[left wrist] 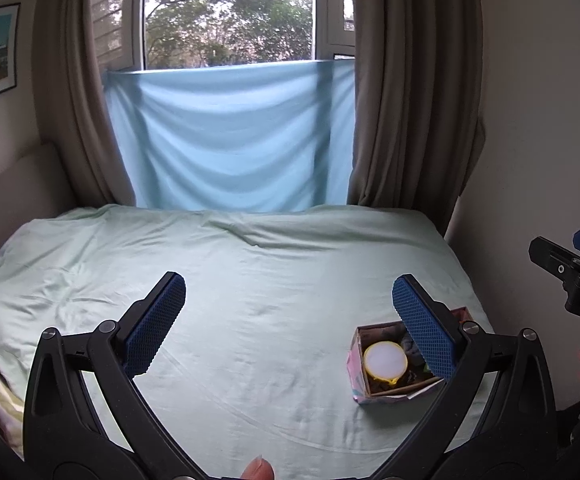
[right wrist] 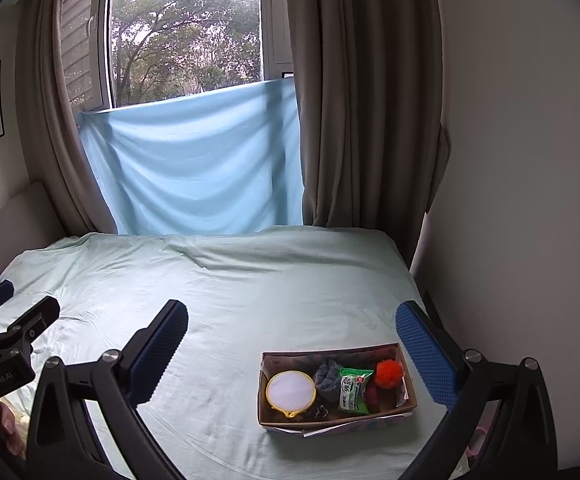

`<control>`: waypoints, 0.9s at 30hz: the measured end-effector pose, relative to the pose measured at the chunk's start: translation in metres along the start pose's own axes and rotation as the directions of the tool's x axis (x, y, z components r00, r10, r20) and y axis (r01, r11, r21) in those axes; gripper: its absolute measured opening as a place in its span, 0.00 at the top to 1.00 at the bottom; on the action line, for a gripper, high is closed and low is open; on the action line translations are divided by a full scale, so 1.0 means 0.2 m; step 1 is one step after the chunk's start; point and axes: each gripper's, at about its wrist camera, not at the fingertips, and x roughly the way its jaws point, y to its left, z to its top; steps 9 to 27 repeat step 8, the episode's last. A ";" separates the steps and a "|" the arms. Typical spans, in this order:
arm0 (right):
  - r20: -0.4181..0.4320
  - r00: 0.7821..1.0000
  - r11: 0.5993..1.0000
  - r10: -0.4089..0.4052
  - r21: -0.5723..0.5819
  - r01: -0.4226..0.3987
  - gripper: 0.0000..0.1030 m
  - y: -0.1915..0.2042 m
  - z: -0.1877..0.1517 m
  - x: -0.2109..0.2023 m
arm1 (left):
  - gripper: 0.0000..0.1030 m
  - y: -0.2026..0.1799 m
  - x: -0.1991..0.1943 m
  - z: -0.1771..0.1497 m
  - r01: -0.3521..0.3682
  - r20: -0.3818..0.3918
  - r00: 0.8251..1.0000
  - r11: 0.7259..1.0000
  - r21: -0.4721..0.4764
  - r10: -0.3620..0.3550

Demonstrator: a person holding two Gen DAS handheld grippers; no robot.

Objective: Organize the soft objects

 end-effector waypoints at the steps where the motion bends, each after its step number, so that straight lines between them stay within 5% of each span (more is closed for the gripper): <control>1: 0.000 1.000 1.000 0.000 0.000 0.000 0.00 0.01 0.00 0.00 | 0.00 0.00 0.00 0.00 -0.007 0.003 1.000 1.000 -0.002 0.007; 27: -0.027 1.000 1.000 -0.003 -0.005 0.003 0.00 0.03 -0.01 0.05 | 0.00 0.05 0.07 0.00 -0.017 0.005 1.000 1.000 -0.015 0.017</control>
